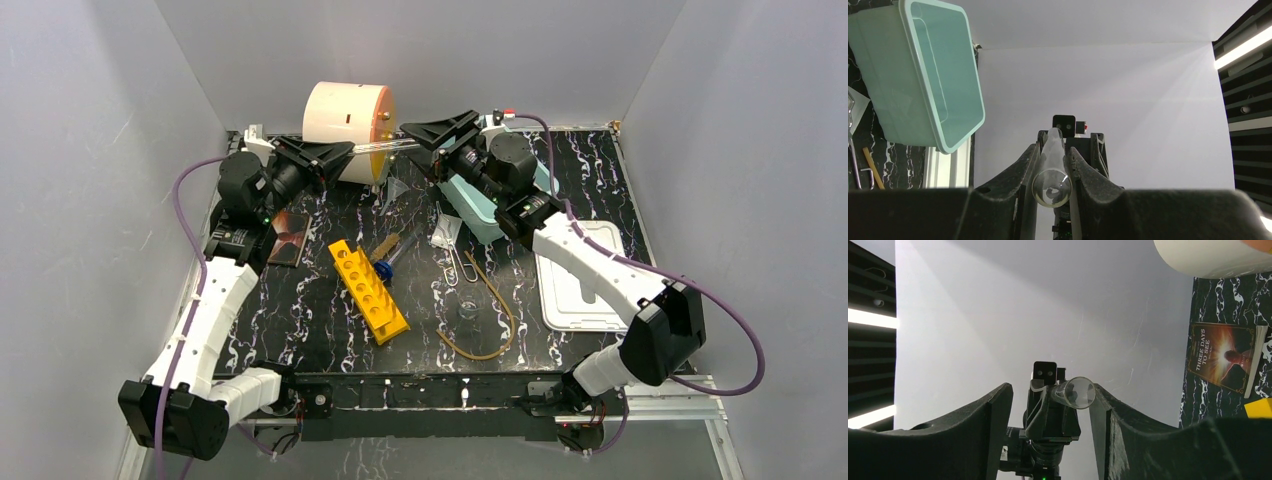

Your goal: Organize the chemistry lab equipment

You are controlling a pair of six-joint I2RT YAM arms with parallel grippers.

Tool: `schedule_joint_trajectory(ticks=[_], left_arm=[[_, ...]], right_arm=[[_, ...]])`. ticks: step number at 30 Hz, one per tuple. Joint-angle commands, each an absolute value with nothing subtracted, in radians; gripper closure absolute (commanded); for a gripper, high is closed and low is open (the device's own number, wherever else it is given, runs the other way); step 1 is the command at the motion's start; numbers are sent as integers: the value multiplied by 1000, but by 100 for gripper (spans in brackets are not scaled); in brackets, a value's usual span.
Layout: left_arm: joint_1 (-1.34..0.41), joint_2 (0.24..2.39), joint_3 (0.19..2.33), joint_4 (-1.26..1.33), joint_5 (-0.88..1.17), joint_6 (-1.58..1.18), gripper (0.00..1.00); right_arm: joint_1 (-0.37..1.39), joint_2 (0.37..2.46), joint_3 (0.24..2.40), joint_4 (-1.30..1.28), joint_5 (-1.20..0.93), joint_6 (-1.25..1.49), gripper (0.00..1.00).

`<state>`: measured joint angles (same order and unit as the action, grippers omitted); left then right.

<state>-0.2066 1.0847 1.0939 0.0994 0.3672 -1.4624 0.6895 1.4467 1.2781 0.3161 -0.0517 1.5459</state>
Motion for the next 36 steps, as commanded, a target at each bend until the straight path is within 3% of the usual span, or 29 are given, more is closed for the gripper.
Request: schedule_joint_trajectory(ticks=[1, 12, 18, 23, 29, 33, 36], left_arm=[[-209, 1085, 1088, 139, 404, -1460, 91], [-209, 1082, 1076, 165, 412, -1463, 91], [-209, 1084, 1078, 167, 417, -1460, 91], [-209, 1083, 1074, 166, 417, -1460, 91], [-209, 1079, 1072, 158, 427, -1461, 88], [-209, 1074, 1069, 141, 426, -1465, 75], [-209, 1071, 1089, 80, 413, -1434, 51]], right_arm=[[696, 1451, 1298, 377, -57, 1554, 36], [704, 1471, 1300, 392, -73, 1569, 52], [713, 1474, 1293, 420, -86, 1580, 53], [715, 1473, 1296, 409, -84, 1571, 63], [715, 1466, 1306, 383, -64, 1544, 69], [716, 1465, 1314, 376, -57, 1516, 71], [715, 1453, 1321, 346, -40, 1470, 72]])
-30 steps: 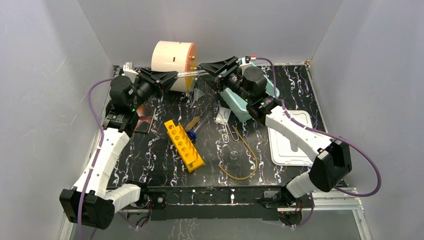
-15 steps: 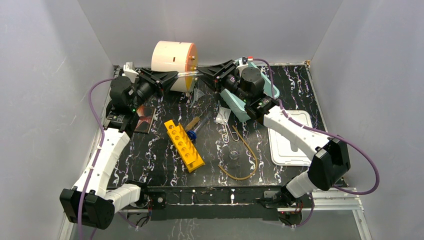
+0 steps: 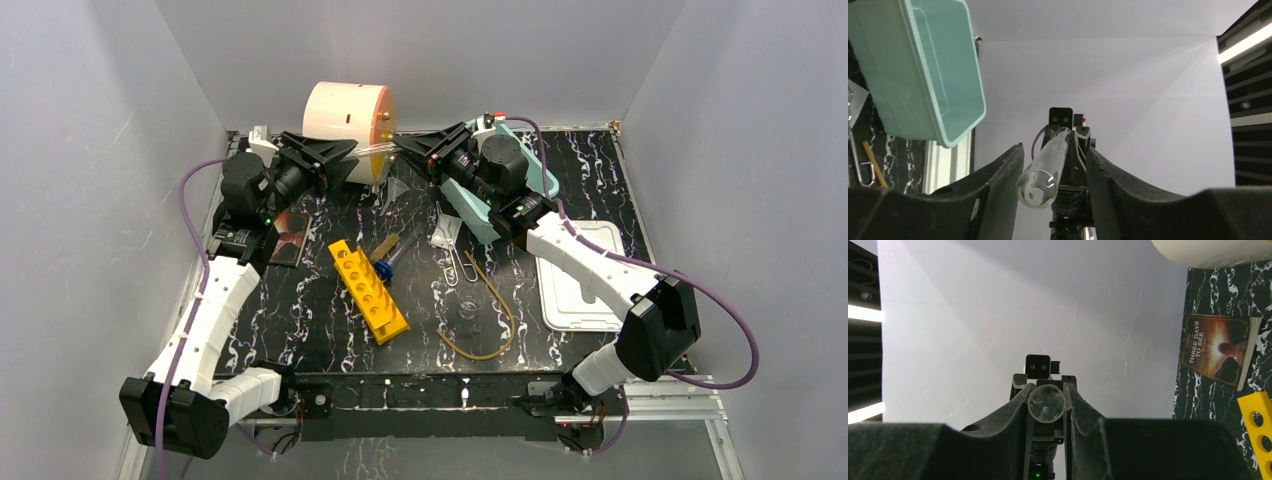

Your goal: Organize the chemistry lab equipment

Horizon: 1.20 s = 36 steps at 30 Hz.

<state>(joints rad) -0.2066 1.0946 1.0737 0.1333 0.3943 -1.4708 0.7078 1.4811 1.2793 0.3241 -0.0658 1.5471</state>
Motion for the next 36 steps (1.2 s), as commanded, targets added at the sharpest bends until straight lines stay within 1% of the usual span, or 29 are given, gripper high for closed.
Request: schedule_joint_trajectory(ticks=[1, 3, 4, 9, 15, 17, 19, 24, 29, 31, 34, 36], left_arm=[[-209, 1070, 1098, 42, 405, -1416, 41], [-209, 1063, 1114, -26, 387, -1380, 29], [-207, 1058, 1118, -59, 377, -1364, 25], [-197, 1036, 1160, -210, 325, -1263, 14], [-193, 1007, 1283, -553, 161, -1006, 8], [-192, 996, 1309, -654, 100, -940, 7], [-192, 993, 1319, -742, 41, -884, 6], [-184, 1042, 1275, -914, -49, -818, 7], [-126, 1049, 1120, -877, 53, -818, 11], [-82, 1051, 1073, -862, 78, -806, 15], [-25, 1065, 1010, -840, 108, -776, 25], [-5, 1072, 966, -825, 131, -769, 29]], right_arm=[[716, 1447, 1327, 320, -33, 1450, 71], [715, 1432, 1332, 277, -12, 1401, 70], [716, 1424, 1330, 261, -6, 1380, 70], [716, 1387, 1336, 163, 53, 1246, 70], [715, 1378, 1439, -62, 134, 939, 72], [715, 1372, 1469, -111, 157, 836, 74], [717, 1367, 1496, -136, 162, 744, 74], [769, 1406, 1584, -237, 178, 566, 74], [914, 1484, 1673, -290, 270, 431, 74], [967, 1523, 1705, -306, 298, 403, 74], [1027, 1586, 1748, -325, 346, 369, 74], [1066, 1623, 1772, -323, 401, 334, 74]])
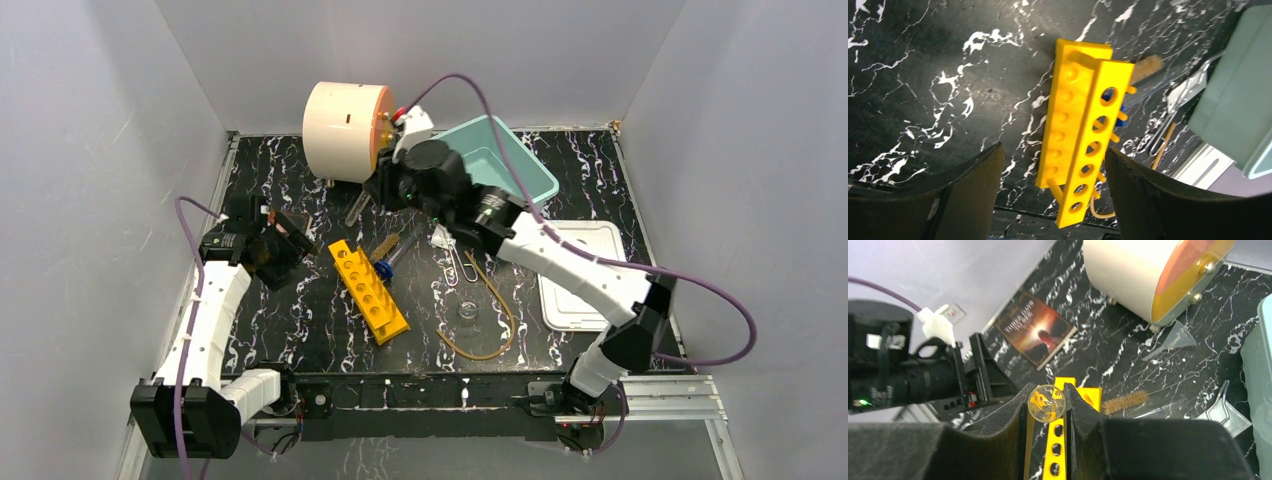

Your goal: Organize the chemistry lab equipment

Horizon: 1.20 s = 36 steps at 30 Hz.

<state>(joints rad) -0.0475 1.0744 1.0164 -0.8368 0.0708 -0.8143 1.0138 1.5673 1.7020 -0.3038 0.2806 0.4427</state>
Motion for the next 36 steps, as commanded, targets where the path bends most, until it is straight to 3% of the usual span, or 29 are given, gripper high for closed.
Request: schedule_joint_trajectory(ticks=[1, 12, 36], left_arm=[[-2, 1072, 940, -817, 139, -768, 30], [171, 1135, 739, -707, 286, -723, 34], [204, 1222, 726, -641, 324, -681, 41]], right_arm=[[1081, 1643, 1798, -326, 418, 319, 74], [1134, 1817, 1928, -360, 425, 256, 74], [1163, 1979, 2022, -403, 401, 204, 74]])
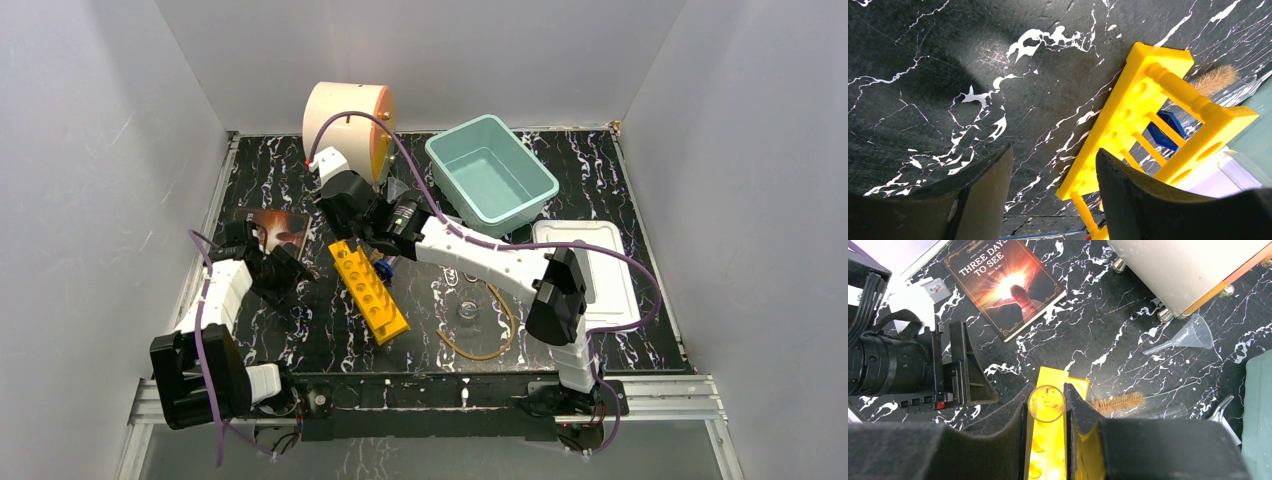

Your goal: Organize the chemistry lab equipment

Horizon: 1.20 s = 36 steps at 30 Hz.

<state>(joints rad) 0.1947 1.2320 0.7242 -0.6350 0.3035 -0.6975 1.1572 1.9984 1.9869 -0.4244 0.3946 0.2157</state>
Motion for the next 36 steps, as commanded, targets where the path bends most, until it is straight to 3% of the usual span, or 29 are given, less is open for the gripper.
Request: schedule_joint_trajectory(ticks=[1, 22, 36], left_arm=[[204, 1222, 727, -640, 323, -680, 41], [209, 1214, 712, -633, 336, -672, 43], [210, 1218, 719, -634, 337, -666, 43]], right_arm=[[1162, 1979, 2015, -402, 388, 204, 74], [1163, 2055, 2025, -393, 380, 171, 74], [1167, 2056, 1868, -182, 367, 106, 73]])
